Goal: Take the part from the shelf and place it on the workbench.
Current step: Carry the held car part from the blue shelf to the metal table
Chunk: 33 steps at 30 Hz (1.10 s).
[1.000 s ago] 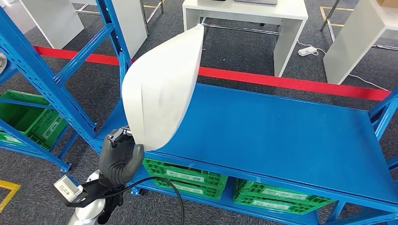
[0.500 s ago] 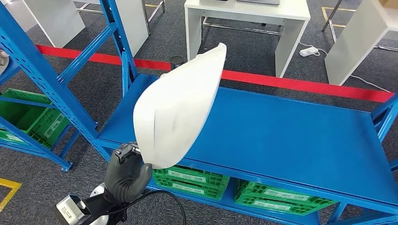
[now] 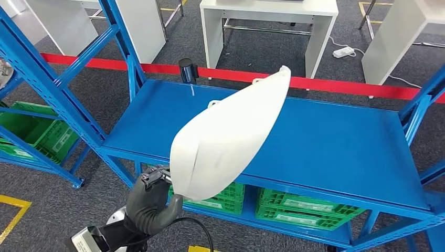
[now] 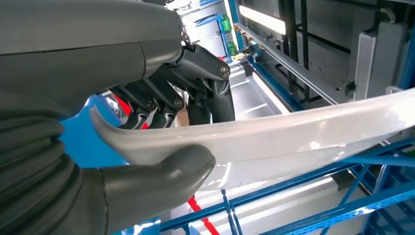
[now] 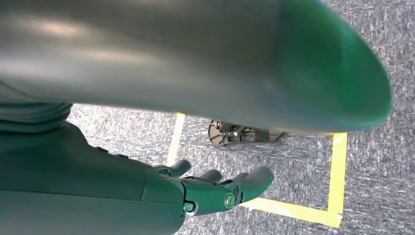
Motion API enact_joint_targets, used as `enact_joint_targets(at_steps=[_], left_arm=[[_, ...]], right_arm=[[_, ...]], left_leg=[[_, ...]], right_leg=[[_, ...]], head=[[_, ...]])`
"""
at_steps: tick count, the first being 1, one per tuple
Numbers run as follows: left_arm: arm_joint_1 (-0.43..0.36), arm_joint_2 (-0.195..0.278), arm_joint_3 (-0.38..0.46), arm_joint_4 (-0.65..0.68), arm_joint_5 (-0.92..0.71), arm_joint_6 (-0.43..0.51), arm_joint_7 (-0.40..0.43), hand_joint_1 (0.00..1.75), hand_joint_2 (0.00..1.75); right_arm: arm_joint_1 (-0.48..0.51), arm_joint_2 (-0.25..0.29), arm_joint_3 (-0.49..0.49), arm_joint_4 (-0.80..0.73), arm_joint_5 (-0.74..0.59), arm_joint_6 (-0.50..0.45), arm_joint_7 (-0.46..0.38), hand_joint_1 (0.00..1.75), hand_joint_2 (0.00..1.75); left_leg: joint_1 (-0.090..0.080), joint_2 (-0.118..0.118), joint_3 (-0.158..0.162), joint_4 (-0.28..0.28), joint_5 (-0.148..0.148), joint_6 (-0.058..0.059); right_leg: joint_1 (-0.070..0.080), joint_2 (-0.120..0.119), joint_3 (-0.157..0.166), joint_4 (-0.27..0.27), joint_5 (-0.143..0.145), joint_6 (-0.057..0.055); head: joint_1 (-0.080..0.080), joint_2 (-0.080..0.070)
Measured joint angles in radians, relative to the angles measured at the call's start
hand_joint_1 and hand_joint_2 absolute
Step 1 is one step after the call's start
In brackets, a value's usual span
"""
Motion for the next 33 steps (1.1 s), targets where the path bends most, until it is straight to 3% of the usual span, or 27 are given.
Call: enact_joint_targets(at_steps=[3, 5, 7, 9, 12, 13, 14, 15, 17, 19, 20, 23, 24, 25, 27, 28, 29, 30, 31, 32, 33], left_arm=[[-0.026, -0.002, -0.011, 0.008, 0.0, 0.0, 0.001, 1.75, 1.75], [-0.039, -0.003, -0.017, 0.01, 0.001, 0.0, 0.002, 1.75, 1.75], [-0.046, -0.006, -0.021, 0.012, 0.001, -0.002, 0.003, 1.75, 1.75], [-0.054, -0.009, -0.023, 0.015, 0.001, -0.005, 0.006, 1.75, 1.75], [-0.061, -0.014, -0.027, 0.023, 0.001, -0.009, 0.01, 1.75, 1.75], [-0.061, -0.015, -0.028, 0.026, 0.002, -0.009, 0.01, 1.75, 1.75], [-0.061, -0.015, -0.029, 0.029, 0.002, -0.009, 0.011, 1.75, 1.75], [-0.061, -0.015, -0.03, 0.032, 0.002, -0.009, 0.011, 1.75, 1.75], [-0.061, -0.015, -0.03, 0.036, 0.002, -0.009, 0.011, 1.75, 1.75], [-0.063, -0.016, -0.031, 0.037, 0.002, -0.01, 0.011, 1.75, 1.75], [-0.064, -0.016, -0.032, 0.038, 0.003, -0.01, 0.011, 1.75, 1.75], [-0.068, -0.015, -0.036, 0.044, 0.011, -0.011, 0.01, 1.75, 1.75], [-0.068, -0.014, -0.037, 0.048, 0.016, -0.012, 0.008, 1.75, 1.75], [-0.068, -0.012, -0.037, 0.053, 0.021, -0.012, 0.005, 1.75, 1.75], [-0.068, -0.007, -0.037, 0.067, 0.034, -0.013, -0.004, 1.75, 1.75], [-0.069, -0.004, -0.037, 0.076, 0.041, -0.013, -0.007, 1.75, 1.75], [-0.069, -0.003, -0.038, 0.084, 0.047, -0.014, -0.009, 1.75, 1.75], [-0.07, -0.002, -0.04, 0.092, 0.052, -0.016, -0.01, 1.75, 1.75], [-0.072, -0.002, -0.042, 0.099, 0.055, -0.017, -0.01, 1.75, 1.75], [-0.075, -0.002, -0.045, 0.105, 0.057, -0.017, -0.01, 1.75, 1.75], [-0.08, -0.002, -0.047, 0.109, 0.057, -0.017, -0.01, 1.75, 1.75]], right_arm=[[0.0, 0.0, 0.0, 0.0, 0.0, 0.0, -0.019, 0.0, 0.0], [0.0, -0.001, 0.0, 0.0, 0.0, -0.002, -0.025, 0.0, 0.0], [0.0, -0.002, 0.0, 0.0, 0.003, -0.003, -0.025, 0.0, 0.0], [0.001, -0.003, 0.0, 0.0, 0.005, -0.003, -0.026, 0.0, 0.0], [0.001, -0.004, 0.0, 0.0, 0.006, -0.002, -0.027, 0.0, 0.0], [0.001, -0.005, 0.0, 0.0, 0.006, -0.002, -0.027, 0.0, 0.0], [0.001, -0.005, 0.0, 0.0, 0.006, -0.002, -0.027, 0.0, 0.0], [0.001, -0.006, 0.0, 0.0, 0.006, -0.003, -0.027, 0.0, 0.0], [0.001, -0.008, 0.0, 0.0, 0.006, -0.003, -0.027, 0.0, 0.0], [-0.001, -0.01, 0.0, 0.0, 0.006, -0.003, -0.034, 0.0, 0.0], [-0.001, -0.01, 0.0, 0.0, 0.006, -0.003, -0.042, 0.0, 0.0], [-0.001, -0.01, 0.0, 0.0, 0.006, -0.003, -0.07, 0.0, 0.0], [-0.001, -0.01, 0.0, 0.0, 0.006, -0.003, -0.075, 0.0, 0.0], [-0.002, -0.011, 0.0, 0.0, 0.006, -0.003, -0.078, 0.0, 0.0], [-0.002, -0.014, 0.0, 0.0, 0.006, -0.003, -0.078, 0.0, 0.0], [-0.001, -0.017, 0.0, 0.0, 0.005, -0.003, -0.075, 0.0, 0.0], [0.0, -0.019, -0.001, 0.0, 0.003, -0.003, -0.068, 0.0, 0.0], [0.001, -0.021, -0.001, 0.0, 0.001, -0.003, -0.058, 0.0, 0.0], [0.003, -0.024, -0.002, 0.0, 0.0, -0.003, -0.048, 0.0, 0.0], [0.003, -0.027, -0.002, 0.0, -0.001, -0.003, -0.04, 0.0, 0.0], [0.004, -0.029, -0.003, 0.0, -0.001, -0.003, -0.036, 0.0, 0.0]], left_leg=[[-0.008, 0.0, 0.139, -0.196, 0.05, 0.022], [-0.017, -0.001, 0.179, -0.266, 0.052, 0.031], [-0.02, 0.0, 0.173, -0.275, 0.066, 0.04], [-0.016, 0.005, 0.162, -0.286, 0.084, 0.056], [-0.014, 0.011, 0.13, -0.288, 0.114, 0.068], [-0.014, 0.012, 0.116, -0.285, 0.123, 0.068], [-0.013, 0.014, 0.101, -0.281, 0.132, 0.067], [-0.013, 0.015, 0.086, -0.276, 0.141, 0.065], [-0.01, 0.016, 0.058, -0.262, 0.153, 0.057], [-0.01, 0.016, 0.039, -0.248, 0.164, 0.045], [-0.01, 0.015, 0.034, -0.243, 0.169, 0.039], [-0.008, 0.013, 0.03, -0.243, 0.184, 0.019], [-0.007, 0.012, 0.024, -0.233, 0.169, 0.013], [-0.005, 0.01, 0.014, -0.207, 0.136, 0.008], [-0.004, 0.008, -0.015, -0.098, 0.036, -0.001], [-0.003, 0.008, -0.027, -0.034, -0.002, -0.003], [-0.004, 0.008, -0.03, 0.013, -0.016, -0.004], [-0.004, 0.008, -0.02, 0.033, -0.006, -0.002], [-0.004, 0.008, 0.008, 0.018, 0.019, 0.001], [-0.005, 0.007, 0.054, -0.033, 0.045, 0.007], [-0.006, 0.006, 0.109, -0.107, 0.054, 0.013]], right_leg=[[0.005, 0.001, -0.018, 0.0, 0.02, 0.006], [0.004, 0.001, -0.022, -0.002, 0.032, 0.017], [0.001, 0.002, -0.024, -0.005, 0.043, 0.031], [-0.001, 0.002, -0.035, 0.015, 0.017, 0.042], [-0.004, 0.002, -0.083, 0.165, -0.111, 0.056], [-0.005, 0.002, -0.097, 0.222, -0.138, 0.06], [-0.006, 0.002, -0.099, 0.257, -0.143, 0.063], [-0.006, 0.002, -0.084, 0.258, -0.126, 0.066], [-0.009, 0.001, -0.001, 0.156, -0.074, 0.068], [-0.006, 0.003, 0.08, 0.033, -0.066, 0.059], [-0.004, 0.004, 0.098, 0.001, -0.074, 0.051], [-0.001, 0.003, 0.09, -0.009, -0.065, 0.023], [-0.002, 0.002, 0.081, -0.01, -0.056, 0.014], [-0.003, 0.0, 0.07, -0.012, -0.045, 0.007], [-0.003, -0.001, 0.043, -0.011, -0.023, 0.0], [-0.002, -0.002, 0.028, -0.011, -0.011, 0.0], [-0.001, -0.002, 0.011, -0.01, 0.001, 0.001], [0.001, -0.003, -0.005, -0.009, 0.013, 0.002], [0.002, -0.003, -0.02, -0.007, 0.024, 0.003], [0.002, -0.003, -0.033, -0.006, 0.035, 0.005], [0.004, -0.003, -0.043, -0.005, 0.044, 0.009]], head=[[0.0, 0.0], [0.0, 0.0], [-0.001, 0.0], [0.0, 0.0], [0.008, 0.0], [0.01, 0.0], [0.01, 0.0], [0.01, 0.0], [0.012, 0.0], [0.013, 0.0], [0.013, 0.0], [0.012, 0.0], [0.011, 0.0], [0.009, 0.0], [0.004, 0.0], [0.002, 0.0], [0.001, 0.0], [0.0, 0.0], [0.0, 0.0], [0.0, 0.0], [0.0, 0.0]])
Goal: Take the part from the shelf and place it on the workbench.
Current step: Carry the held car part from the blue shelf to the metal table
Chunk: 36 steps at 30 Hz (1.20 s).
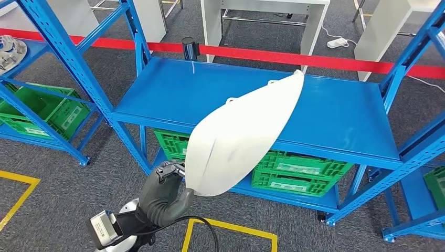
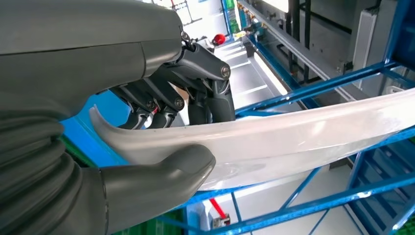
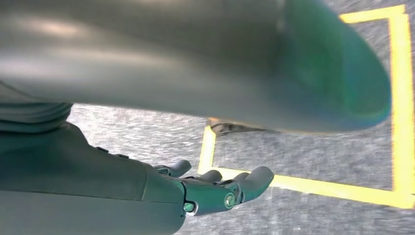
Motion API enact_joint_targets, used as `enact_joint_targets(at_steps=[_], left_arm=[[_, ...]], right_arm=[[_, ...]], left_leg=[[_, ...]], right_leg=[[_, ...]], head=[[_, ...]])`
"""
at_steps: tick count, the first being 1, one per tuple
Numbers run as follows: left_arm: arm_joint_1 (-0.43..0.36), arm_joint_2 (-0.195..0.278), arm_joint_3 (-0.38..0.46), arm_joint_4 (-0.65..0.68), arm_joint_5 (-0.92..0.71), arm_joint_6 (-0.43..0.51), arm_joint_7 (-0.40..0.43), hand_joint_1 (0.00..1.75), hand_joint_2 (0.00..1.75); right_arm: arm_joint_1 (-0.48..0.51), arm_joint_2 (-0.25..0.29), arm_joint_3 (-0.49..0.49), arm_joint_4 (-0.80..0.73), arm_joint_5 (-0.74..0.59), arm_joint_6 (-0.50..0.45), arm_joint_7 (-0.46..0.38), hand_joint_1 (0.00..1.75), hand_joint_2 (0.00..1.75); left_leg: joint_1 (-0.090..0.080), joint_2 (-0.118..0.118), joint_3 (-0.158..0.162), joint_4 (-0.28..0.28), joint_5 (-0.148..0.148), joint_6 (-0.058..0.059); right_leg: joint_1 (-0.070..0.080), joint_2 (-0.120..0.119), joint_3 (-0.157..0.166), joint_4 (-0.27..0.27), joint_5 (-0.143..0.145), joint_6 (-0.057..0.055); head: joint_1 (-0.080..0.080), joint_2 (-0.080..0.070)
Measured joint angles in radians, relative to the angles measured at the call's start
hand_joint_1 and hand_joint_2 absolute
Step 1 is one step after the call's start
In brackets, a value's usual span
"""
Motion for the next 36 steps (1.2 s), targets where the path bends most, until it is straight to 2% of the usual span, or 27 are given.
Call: enact_joint_targets(at_steps=[2, 3, 5, 6, 7, 8, 10, 11, 12, 13, 14, 15, 17, 18, 20, 21, 22, 23, 25, 26, 27, 29, 30, 32, 33, 34, 36], left_arm=[[-0.012, 0.0, -0.003, 0.004, 0.002, 0.0, -0.001, 1.75, 1.75], [-0.019, 0.0, -0.005, 0.006, 0.004, -0.003, -0.002, 1.75, 1.75], [-0.029, 0.0, -0.008, 0.013, 0.011, -0.015, -0.003, 1.75, 1.75], [-0.034, -0.001, -0.011, 0.019, 0.014, -0.024, -0.004, 1.75, 1.75], [-0.039, -0.002, -0.014, 0.025, 0.016, -0.031, -0.004, 1.75, 1.75], [-0.045, -0.004, -0.018, 0.031, 0.018, -0.037, -0.004, 1.75, 1.75], [-0.051, -0.008, -0.025, 0.04, 0.018, -0.042, -0.004, 1.75, 1.75], [-0.053, -0.008, -0.027, 0.045, 0.017, -0.043, -0.004, 1.75, 1.75], [-0.055, -0.008, -0.028, 0.049, 0.017, -0.044, -0.004, 1.75, 1.75], [-0.056, -0.008, -0.03, 0.054, 0.017, -0.045, -0.004, 1.75, 1.75], [-0.058, -0.008, -0.031, 0.058, 0.017, -0.045, -0.004, 1.75, 1.75], [-0.06, -0.008, -0.032, 0.06, 0.017, -0.045, -0.004, 1.75, 1.75], [-0.062, -0.009, -0.032, 0.062, 0.017, -0.045, -0.004, 1.75, 1.75], [-0.064, -0.01, -0.033, 0.063, 0.017, -0.045, -0.005, 1.75, 1.75], [-0.066, -0.012, -0.033, 0.065, 0.017, -0.045, -0.005, 1.75, 1.75], [-0.067, -0.012, -0.034, 0.066, 0.017, -0.045, -0.005, 1.75, 1.75], [-0.067, -0.012, -0.034, 0.067, 0.017, -0.045, -0.005, 1.75, 1.75], [-0.067, -0.012, -0.034, 0.068, 0.017, -0.045, -0.005, 1.75, 1.75], [-0.067, -0.011, -0.035, 0.07, 0.017, -0.045, -0.005, 1.75, 1.75], [-0.067, -0.011, -0.035, 0.072, 0.016, -0.044, -0.005, 1.75, 1.75], [-0.067, -0.01, -0.035, 0.074, 0.016, -0.042, -0.005, 1.75, 1.75], [-0.069, -0.008, -0.038, 0.076, 0.014, -0.038, -0.004, 1.75, 1.75], [-0.071, -0.007, -0.039, 0.077, 0.014, -0.036, -0.004, 1.75, 1.75], [-0.079, -0.006, -0.044, 0.074, 0.014, -0.037, -0.003, 1.75, 1.75], [-0.084, -0.005, -0.046, 0.072, 0.014, -0.037, -0.003, 1.75, 1.75], [-0.088, -0.004, -0.047, 0.07, 0.014, -0.038, -0.001, 1.75, 1.75], [-0.094, 0.0, -0.049, 0.068, 0.015, -0.041, 0.003, 1.75, 1.75]], right_arm=[[0.0, -0.006, -0.001, 0.0, -0.001, -0.001, -0.003, 0.0, 0.0], [0.0, -0.009, -0.002, 0.0, -0.003, -0.002, -0.005, 0.0, 0.0], [-0.001, -0.015, -0.005, 0.0, -0.009, -0.003, -0.005, 0.0, 0.0], [-0.001, -0.017, -0.007, 0.0, -0.015, -0.003, -0.004, 0.0, 0.0], [-0.001, -0.019, -0.009, 0.0, -0.023, -0.003, -0.004, 0.0, 0.0], [-0.001, -0.02, -0.013, 0.0, -0.031, -0.003, -0.005, 0.0, 0.0], [-0.004, -0.019, -0.023, 0.0, -0.045, -0.003, -0.006, 0.0, 0.0], [-0.005, -0.019, -0.027, 0.0, -0.05, -0.003, -0.006, 0.0, 0.0], [-0.006, -0.019, -0.03, 0.0, -0.052, -0.003, -0.006, 0.0, 0.0], [-0.006, -0.019, -0.032, 0.0, -0.054, -0.003, -0.006, 0.0, 0.0], [-0.006, -0.019, -0.033, 0.0, -0.055, -0.003, -0.006, 0.0, 0.0], [-0.008, -0.019, -0.034, 0.0, -0.055, -0.003, -0.006, 0.0, 0.0], [-0.012, -0.019, -0.037, 0.0, -0.055, -0.004, -0.006, 0.0, 0.0], [-0.014, -0.019, -0.039, 0.0, -0.055, -0.003, -0.006, 0.0, 0.0], [-0.014, -0.018, -0.043, 0.001, -0.055, -0.003, -0.006, 0.0, 0.0], [-0.015, -0.017, -0.045, 0.002, -0.055, -0.003, -0.005, 0.0, 0.0], [-0.015, -0.016, -0.046, 0.003, -0.055, -0.004, -0.006, 0.0, 0.0], [-0.016, -0.016, -0.048, 0.003, -0.055, -0.004, -0.006, 0.0, 0.0], [-0.016, -0.016, -0.049, 0.003, -0.055, -0.005, -0.005, 0.0, 0.0], [-0.016, -0.016, -0.049, 0.003, -0.055, -0.005, -0.003, 0.0, 0.0], [-0.016, -0.016, -0.05, 0.003, -0.057, -0.005, 0.003, 0.0, 0.0], [-0.016, -0.015, -0.054, 0.003, -0.067, -0.005, 0.028, 0.0, 0.0], [-0.016, -0.014, -0.058, 0.003, -0.077, -0.005, 0.045, 0.0, 0.0], [-0.015, -0.012, -0.07, 0.003, -0.098, -0.005, 0.079, 0.0, 0.0], [-0.015, -0.011, -0.077, 0.003, -0.107, -0.006, 0.093, 0.0, 0.0], [-0.015, -0.009, -0.084, 0.003, -0.114, -0.007, 0.106, 0.0, 0.0], [-0.012, -0.006, -0.096, 0.003, -0.12, -0.008, 0.135, 0.0, 0.0]], left_leg=[[-0.006, -0.003, 0.088, -0.134, -0.013, 0.013], [-0.011, -0.003, 0.104, -0.166, -0.023, 0.019], [-0.014, -0.002, 0.095, -0.179, -0.009, 0.034], [-0.013, 0.0, 0.085, -0.182, 0.004, 0.043], [-0.011, 0.002, 0.072, -0.185, 0.018, 0.051], [-0.009, 0.003, 0.057, -0.188, 0.033, 0.058], [-0.012, 0.005, 0.025, -0.186, 0.059, 0.064], [-0.013, 0.006, 0.007, -0.183, 0.072, 0.064], [-0.014, 0.007, -0.012, -0.178, 0.084, 0.063], [-0.014, 0.008, -0.032, -0.172, 0.094, 0.062], [-0.013, 0.008, -0.051, -0.164, 0.104, 0.059], [-0.013, 0.009, -0.068, -0.155, 0.111, 0.056], [-0.014, 0.009, -0.09, -0.139, 0.126, 0.046], [-0.015, 0.009, -0.095, -0.137, 0.134, 0.041], [-0.014, 0.008, -0.099, -0.141, 0.153, 0.028], [-0.013, 0.006, -0.104, -0.138, 0.149, 0.022], [-0.012, 0.004, -0.113, -0.123, 0.126, 0.016], [-0.01, 0.001, -0.125, -0.092, 0.086, 0.011], [-0.005, 0.0, -0.149, 0.023, -0.021, 0.0], [-0.003, 0.0, -0.154, 0.08, -0.051, -0.003], [-0.001, 0.0, -0.15, 0.123, -0.055, -0.006], [0.002, 0.0, -0.096, 0.11, -0.007, -0.007], [0.003, -0.001, -0.045, 0.058, 0.014, -0.006], [0.001, -0.004, 0.066, -0.089, -0.004, 0.002], [-0.002, -0.006, 0.099, -0.141, -0.021, 0.009], [-0.006, -0.008, 0.112, -0.17, -0.032, 0.018], [-0.01, -0.005, 0.098, -0.175, -0.017, 0.039]], right_leg=[[0.0, 0.001, -0.009, 0.0, 0.019, 0.01], [-0.001, 0.002, -0.011, -0.003, 0.029, 0.017], [-0.005, 0.003, -0.013, -0.009, 0.045, 0.031], [-0.006, 0.004, -0.02, -0.004, 0.036, 0.037], [-0.006, 0.005, -0.031, 0.016, 0.006, 0.042], [-0.007, 0.006, -0.045, 0.057, -0.041, 0.046], [-0.006, 0.005, -0.074, 0.178, -0.142, 0.052], [-0.007, 0.005, -0.079, 0.233, -0.164, 0.055], [-0.007, 0.005, -0.072, 0.263, -0.161, 0.057], [-0.007, 0.005, -0.05, 0.26, -0.138, 0.058], [-0.008, 0.004, -0.009, 0.221, -0.108, 0.058], [-0.008, 0.004, 0.043, 0.156, -0.096, 0.057], [-0.005, 0.005, 0.128, 0.029, -0.11, 0.045], [-0.002, 0.005, 0.145, -0.004, -0.123, 0.036], [-0.001, 0.005, 0.14, -0.013, -0.115, 0.018], [-0.003, 0.003, 0.13, -0.014, -0.105, 0.01], [-0.004, 0.001, 0.118, -0.016, -0.092, 0.003], [-0.006, 0.0, 0.103, -0.017, -0.079, -0.003], [-0.007, -0.002, 0.072, -0.017, -0.053, -0.006], [-0.007, -0.002, 0.057, -0.017, -0.04, -0.005], [-0.007, -0.004, 0.04, -0.016, -0.026, -0.004], [-0.007, -0.005, 0.007, -0.014, -0.001, 0.002], [-0.007, -0.006, -0.007, -0.012, 0.012, 0.006], [-0.006, -0.005, -0.022, -0.009, 0.033, 0.017], [-0.006, -0.004, -0.024, -0.01, 0.043, 0.024], [-0.007, -0.004, -0.025, -0.013, 0.053, 0.032], [-0.012, -0.003, -0.029, -0.016, 0.064, 0.046]], head=[[0.0, 0.0], [-0.001, 0.0], [-0.002, 0.0], [-0.002, 0.0], [0.0, 0.0], [0.003, 0.0], [0.009, 0.0], [0.01, 0.0], [0.01, 0.0], [0.01, 0.0], [0.011, 0.0], [0.011, 0.0], [0.011, 0.0], [0.011, 0.0], [0.01, 0.0], [0.011, 0.0], [0.01, 0.0], [0.008, 0.0], [0.003, 0.0], [0.001, 0.0], [0.001, 0.0], [0.0, 0.0], [0.0, 0.0], [0.0, 0.0], [0.0, 0.0], [0.0, 0.0], [0.001, 0.0]])
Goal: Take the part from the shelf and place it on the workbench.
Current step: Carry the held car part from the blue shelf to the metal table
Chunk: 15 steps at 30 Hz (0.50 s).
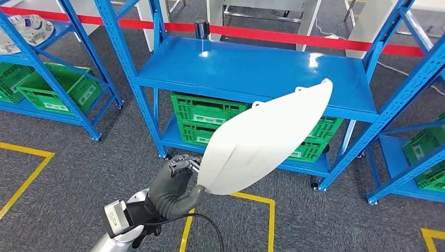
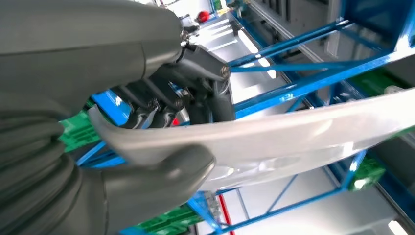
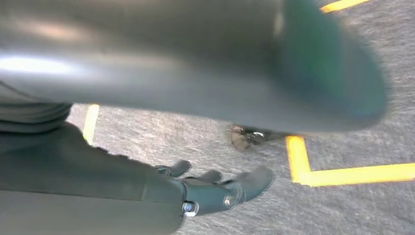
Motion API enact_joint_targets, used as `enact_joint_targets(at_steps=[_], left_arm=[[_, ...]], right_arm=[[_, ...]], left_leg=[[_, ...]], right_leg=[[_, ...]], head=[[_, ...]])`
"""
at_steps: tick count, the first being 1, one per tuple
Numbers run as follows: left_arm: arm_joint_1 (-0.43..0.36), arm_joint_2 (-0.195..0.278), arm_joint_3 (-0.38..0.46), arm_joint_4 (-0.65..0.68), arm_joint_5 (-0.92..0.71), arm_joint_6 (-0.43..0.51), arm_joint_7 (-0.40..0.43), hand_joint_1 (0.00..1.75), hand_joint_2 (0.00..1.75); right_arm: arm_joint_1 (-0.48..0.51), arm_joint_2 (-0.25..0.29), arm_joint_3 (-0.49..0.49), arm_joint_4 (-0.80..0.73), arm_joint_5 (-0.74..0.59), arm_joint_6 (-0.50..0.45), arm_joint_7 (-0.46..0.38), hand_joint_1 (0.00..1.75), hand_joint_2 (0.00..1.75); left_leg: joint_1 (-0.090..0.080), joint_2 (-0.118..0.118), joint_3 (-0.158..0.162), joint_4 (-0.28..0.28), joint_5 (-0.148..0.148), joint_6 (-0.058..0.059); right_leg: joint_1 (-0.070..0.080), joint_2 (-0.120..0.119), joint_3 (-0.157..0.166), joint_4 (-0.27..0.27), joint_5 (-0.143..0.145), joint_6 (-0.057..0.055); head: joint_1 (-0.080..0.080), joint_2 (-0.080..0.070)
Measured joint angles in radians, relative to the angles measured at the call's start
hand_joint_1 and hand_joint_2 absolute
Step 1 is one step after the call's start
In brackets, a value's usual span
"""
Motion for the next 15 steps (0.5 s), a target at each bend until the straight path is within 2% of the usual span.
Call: enact_joint_targets(at_steps=[1, 2, 4, 5, 6, 7, 8, 9, 10, 11, 12, 13, 15], left_arm=[[-0.003, 0.002, 0.0, -0.001, 0.001, -0.002, 0.004, 1.75, 1.75], [-0.008, 0.003, -0.001, -0.001, 0.003, -0.004, 0.008, 1.75, 1.75], [-0.02, 0.004, -0.005, -0.003, 0.012, -0.011, 0.022, 1.75, 1.75], [-0.027, 0.004, -0.007, -0.005, 0.018, -0.014, 0.031, 1.75, 1.75], [-0.032, 0.004, -0.01, -0.008, 0.024, -0.016, 0.041, 1.75, 1.75], [-0.036, 0.004, -0.013, -0.011, 0.028, -0.016, 0.05, 1.75, 1.75], [-0.039, 0.004, -0.014, -0.016, 0.031, -0.017, 0.056, 1.75, 1.75], [-0.042, 0.004, -0.016, -0.02, 0.034, -0.017, 0.061, 1.75, 1.75], [-0.045, 0.004, -0.016, -0.025, 0.037, -0.019, 0.065, 1.75, 1.75], [-0.049, 0.004, -0.017, -0.031, 0.039, -0.021, 0.068, 1.75, 1.75], [-0.053, 0.004, -0.017, -0.036, 0.043, -0.023, 0.07, 1.75, 1.75], [-0.057, 0.004, -0.018, -0.04, 0.046, -0.025, 0.071, 1.75, 1.75], [-0.06, 0.005, -0.019, -0.047, 0.052, -0.026, 0.069, 1.75, 1.75]], right_arm=[[0.002, 0.001, -0.005, 0.0, -0.001, 0.0, 0.021, 0.0, 0.0], [0.004, 0.003, -0.009, 0.0, 0.0, 0.0, 0.049, 0.0, 0.0], [0.005, 0.005, -0.015, 0.001, 0.0, 0.003, 0.13, 0.0, 0.0], [0.004, 0.006, -0.019, 0.001, 0.0, 0.004, 0.177, 0.0, 0.0], [0.004, 0.006, -0.024, 0.0, 0.0, 0.005, 0.221, 0.0, 0.0], [0.004, 0.006, -0.028, 0.0, 0.001, 0.005, 0.257, 0.0, 0.0], [0.005, 0.006, -0.032, 0.0, 0.002, 0.005, 0.283, 0.0, 0.0], [0.006, 0.006, -0.034, 0.0, 0.002, 0.004, 0.302, 0.0, 0.0], [0.006, 0.005, -0.035, 0.0, 0.002, 0.003, 0.314, 0.0, 0.0], [0.005, 0.004, -0.037, 0.0, 0.002, 0.003, 0.321, 0.0, 0.0], [0.004, 0.003, -0.038, 0.0, 0.002, 0.003, 0.323, 0.0, 0.0], [0.003, 0.001, -0.039, 0.0, 0.002, 0.004, 0.32, 0.0, 0.0], [0.004, 0.001, -0.042, 0.0, 0.005, 0.004, 0.302, 0.0, 0.0]], left_leg=[[0.0, 0.003, -0.011, 0.0, 0.012, 0.01], [0.0, 0.005, -0.024, -0.001, 0.025, 0.019], [-0.002, 0.007, -0.056, 0.0, 0.05, 0.029], [-0.004, 0.007, -0.073, 0.002, 0.063, 0.031], [-0.006, 0.007, -0.092, 0.004, 0.077, 0.031], [-0.008, 0.008, -0.11, 0.007, 0.089, 0.031], [-0.009, 0.008, -0.129, 0.011, 0.1, 0.029], [-0.009, 0.009, -0.146, 0.016, 0.11, 0.027], [-0.01, 0.009, -0.16, 0.022, 0.118, 0.025], [-0.011, 0.01, -0.17, 0.027, 0.126, 0.021], [-0.012, 0.011, -0.176, 0.03, 0.134, 0.016], [-0.012, 0.012, -0.18, 0.031, 0.142, 0.011], [-0.011, 0.012, -0.182, 0.027, 0.154, -0.001]], right_leg=[[-0.003, 0.001, -0.007, 0.012, -0.02, 0.005], [-0.004, 0.002, -0.017, 0.041, -0.059, 0.009], [-0.004, 0.002, -0.045, 0.152, -0.17, 0.012], [-0.003, 0.002, -0.056, 0.216, -0.206, 0.013], [-0.001, 0.002, -0.058, 0.265, -0.218, 0.012], [0.001, 0.002, -0.047, 0.288, -0.204, 0.01], [0.004, 0.002, -0.019, 0.276, -0.175, 0.008], [0.007, 0.002, 0.026, 0.233, -0.148, 0.004], [0.01, 0.002, 0.081, 0.165, -0.142, -0.002], [0.013, 0.002, 0.134, 0.091, -0.152, -0.008], [0.016, 0.002, 0.17, 0.033, -0.168, -0.014], [0.019, 0.002, 0.189, -0.002, -0.184, -0.021], [0.019, 0.0, 0.186, -0.017, -0.177, -0.034]], head=[[0.001, 0.0], [0.003, 0.0], [0.008, 0.0], [0.009, 0.0], [0.01, 0.0], [0.01, 0.0], [0.011, 0.0], [0.012, 0.0], [0.012, 0.0], [0.012, 0.0], [0.012, 0.0], [0.012, 0.0], [0.013, 0.0]])
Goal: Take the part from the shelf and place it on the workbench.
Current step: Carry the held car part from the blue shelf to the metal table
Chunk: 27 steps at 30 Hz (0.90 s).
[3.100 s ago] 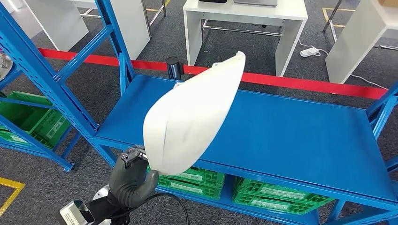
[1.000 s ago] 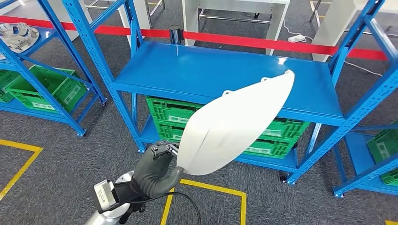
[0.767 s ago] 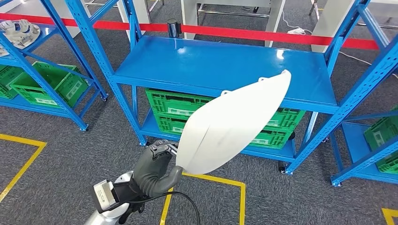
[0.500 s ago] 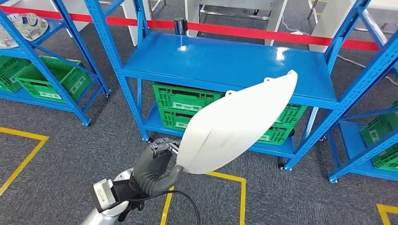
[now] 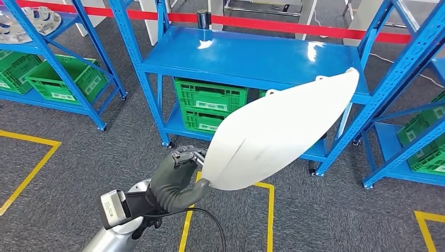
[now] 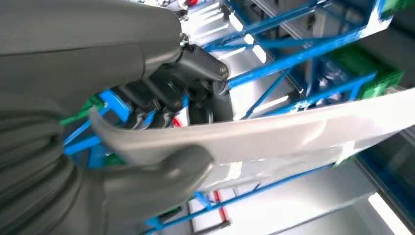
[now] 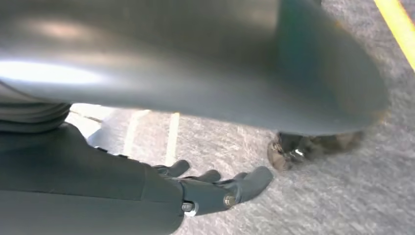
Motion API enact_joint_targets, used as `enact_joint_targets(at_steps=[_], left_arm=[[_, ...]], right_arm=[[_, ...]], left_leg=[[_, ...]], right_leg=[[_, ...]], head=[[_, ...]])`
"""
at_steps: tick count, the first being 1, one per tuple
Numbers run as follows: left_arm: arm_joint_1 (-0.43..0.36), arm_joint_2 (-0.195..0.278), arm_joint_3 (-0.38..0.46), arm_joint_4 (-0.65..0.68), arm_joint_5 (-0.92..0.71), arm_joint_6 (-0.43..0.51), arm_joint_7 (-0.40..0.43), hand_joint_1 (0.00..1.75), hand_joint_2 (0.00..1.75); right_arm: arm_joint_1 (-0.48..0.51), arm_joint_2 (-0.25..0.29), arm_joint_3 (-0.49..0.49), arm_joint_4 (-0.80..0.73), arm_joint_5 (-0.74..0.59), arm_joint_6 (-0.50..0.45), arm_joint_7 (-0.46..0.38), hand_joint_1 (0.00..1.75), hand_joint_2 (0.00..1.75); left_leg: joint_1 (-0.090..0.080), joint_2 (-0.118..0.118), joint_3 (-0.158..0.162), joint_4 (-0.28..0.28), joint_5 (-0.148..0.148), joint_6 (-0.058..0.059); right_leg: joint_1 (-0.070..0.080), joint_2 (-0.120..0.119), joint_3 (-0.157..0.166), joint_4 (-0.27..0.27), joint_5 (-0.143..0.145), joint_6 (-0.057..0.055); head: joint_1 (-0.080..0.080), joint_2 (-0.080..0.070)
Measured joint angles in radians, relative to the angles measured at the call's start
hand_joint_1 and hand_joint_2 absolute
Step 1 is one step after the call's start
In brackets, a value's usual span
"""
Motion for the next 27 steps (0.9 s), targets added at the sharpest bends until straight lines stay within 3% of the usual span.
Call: enact_joint_targets(at_steps=[2, 5, 6, 8, 10, 12, 13, 15, 17, 20, 21, 22, 23, 24, 25, 27], left_arm=[[-0.001, 0.003, -0.002, -0.004, 0.002, 0.0, -0.008, 1.75, 1.75], [-0.003, 0.009, -0.005, -0.005, 0.002, 0.0, -0.02, 1.75, 1.75], [-0.003, 0.01, -0.006, -0.004, 0.003, 0.0, -0.022, 1.75, 1.75], [-0.003, 0.013, -0.007, -0.003, 0.004, 0.0, -0.026, 1.75, 1.75], [-0.005, 0.015, -0.007, -0.003, 0.005, 0.0, -0.027, 1.75, 1.75], [-0.011, 0.015, -0.008, -0.003, 0.006, 0.0, -0.029, 1.75, 1.75], [-0.014, 0.015, -0.009, -0.002, 0.008, 0.0, -0.031, 1.75, 1.75], [-0.016, 0.017, -0.009, -0.001, 0.011, 0.001, -0.034, 1.75, 1.75], [-0.018, 0.018, -0.009, 0.002, 0.013, 0.001, -0.035, 1.75, 1.75], [-0.019, 0.018, -0.009, 0.008, 0.013, 0.001, -0.036, 1.75, 1.75], [-0.018, 0.019, -0.009, 0.011, 0.013, 0.001, -0.036, 1.75, 1.75], [-0.017, 0.019, -0.009, 0.013, 0.013, 0.001, -0.036, 1.75, 1.75], [-0.017, 0.019, -0.009, 0.015, 0.013, 0.001, -0.036, 1.75, 1.75], [-0.017, 0.019, -0.009, 0.016, 0.013, 0.001, -0.036, 1.75, 1.75], [-0.018, 0.019, -0.009, 0.016, 0.013, 0.0, -0.036, 1.75, 1.75], [-0.021, 0.018, -0.01, 0.017, 0.013, -0.001, -0.036, 1.75, 1.75]], right_arm=[[0.001, 0.001, -0.001, 0.0, 0.008, -0.002, -0.022, 0.0, 0.0], [0.001, 0.0, -0.001, 0.0, 0.018, -0.004, -0.044, 0.0, 0.0], [0.001, 0.0, -0.001, 0.0, 0.021, -0.004, -0.046, 0.0, 0.0], [0.002, 0.001, -0.001, 0.0, 0.026, -0.004, -0.048, 0.0, 0.0], [0.002, 0.002, 0.0, 0.0, 0.027, -0.004, -0.047, 0.0, 0.0], [0.003, 0.003, 0.0, 0.0, 0.028, -0.004, -0.047, 0.0, 0.0], [0.004, 0.003, 0.0, 0.0, 0.028, -0.004, -0.048, 0.0, 0.0], [0.004, 0.004, 0.0, 0.0, 0.029, -0.004, -0.05, 0.0, 0.0], [0.005, 0.005, 0.0, 0.0, 0.034, -0.004, -0.052, 0.0, 0.0], [0.009, 0.005, 0.0, 0.0, 0.042, 0.0, -0.055, 0.0, 0.0], [0.01, 0.006, 0.0, 0.0, 0.044, 0.002, -0.055, 0.0, 0.0], [0.011, 0.005, 0.0, 0.0, 0.045, 0.001, -0.055, 0.0, 0.0], [0.012, 0.005, 0.0, 0.0, 0.045, 0.0, -0.056, 0.0, 0.0], [0.012, 0.005, 0.0, 0.0, 0.046, 0.0, -0.057, 0.0, 0.0], [0.011, 0.005, 0.0, 0.0, 0.046, -0.001, -0.058, 0.0, 0.0], [0.01, 0.005, 0.001, 0.0, 0.046, 0.001, -0.059, 0.0, 0.0]], left_leg=[[0.002, -0.004, -0.015, 0.026, -0.033, -0.013], [0.012, -0.008, -0.07, 0.19, -0.162, -0.033], [0.015, -0.007, -0.083, 0.246, -0.181, -0.037], [0.02, -0.006, -0.064, 0.27, -0.158, -0.043], [0.025, 0.011, 0.027, 0.152, -0.115, -0.046], [0.02, 0.036, 0.11, 0.025, -0.11, -0.037], [0.017, 0.042, 0.126, -0.005, -0.117, -0.028], [0.013, 0.029, 0.121, -0.014, -0.116, -0.007], [0.015, 0.013, 0.115, -0.018, -0.107, 0.011], [0.014, -0.011, 0.1, -0.018, -0.092, 0.025], [0.012, -0.021, 0.094, -0.017, -0.088, 0.027], [0.01, -0.032, 0.09, -0.015, -0.086, 0.028], [0.009, -0.043, 0.087, -0.013, -0.084, 0.027], [0.007, -0.054, 0.085, -0.011, -0.082, 0.027], [0.007, -0.065, 0.084, -0.01, -0.081, 0.025], [0.006, -0.084, 0.08, -0.006, -0.078, 0.018]], right_leg=[[-0.006, -0.005, -0.013, -0.004, 0.018, -0.013], [-0.008, -0.016, -0.044, -0.005, 0.046, -0.02], [-0.009, -0.022, -0.055, -0.003, 0.053, -0.019], [-0.01, -0.036, -0.075, 0.001, 0.066, -0.015], [-0.012, -0.051, -0.089, 0.008, 0.073, -0.008], [-0.011, -0.065, -0.095, 0.013, 0.078, 0.002], [-0.009, -0.072, -0.095, 0.015, 0.08, 0.008], [-0.009, -0.086, -0.094, 0.015, 0.083, 0.021], [-0.013, -0.069, -0.104, 0.04, 0.062, 0.034], [-0.016, -0.016, -0.176, 0.21, -0.041, 0.042], [-0.015, -0.011, -0.2, 0.268, -0.064, 0.041], [-0.015, -0.009, -0.211, 0.296, -0.069, 0.04], [-0.014, -0.007, -0.204, 0.288, -0.054, 0.036], [-0.013, -0.004, -0.179, 0.243, -0.025, 0.032], [-0.011, 0.007, -0.141, 0.172, 0.01, 0.026], [-0.009, 0.04, -0.082, 0.053, 0.048, 0.016]], head=[[-0.002, 0.0], [-0.01, 0.0], [-0.011, 0.0], [-0.012, 0.0], [-0.012, 0.0], [-0.013, 0.0], [-0.013, 0.0], [-0.01, 0.0], [-0.008, 0.0], [-0.002, 0.0], [-0.001, 0.0], [-0.001, 0.0], [0.0, 0.0], [0.0, 0.0], [0.001, 0.0], [0.001, 0.0]])
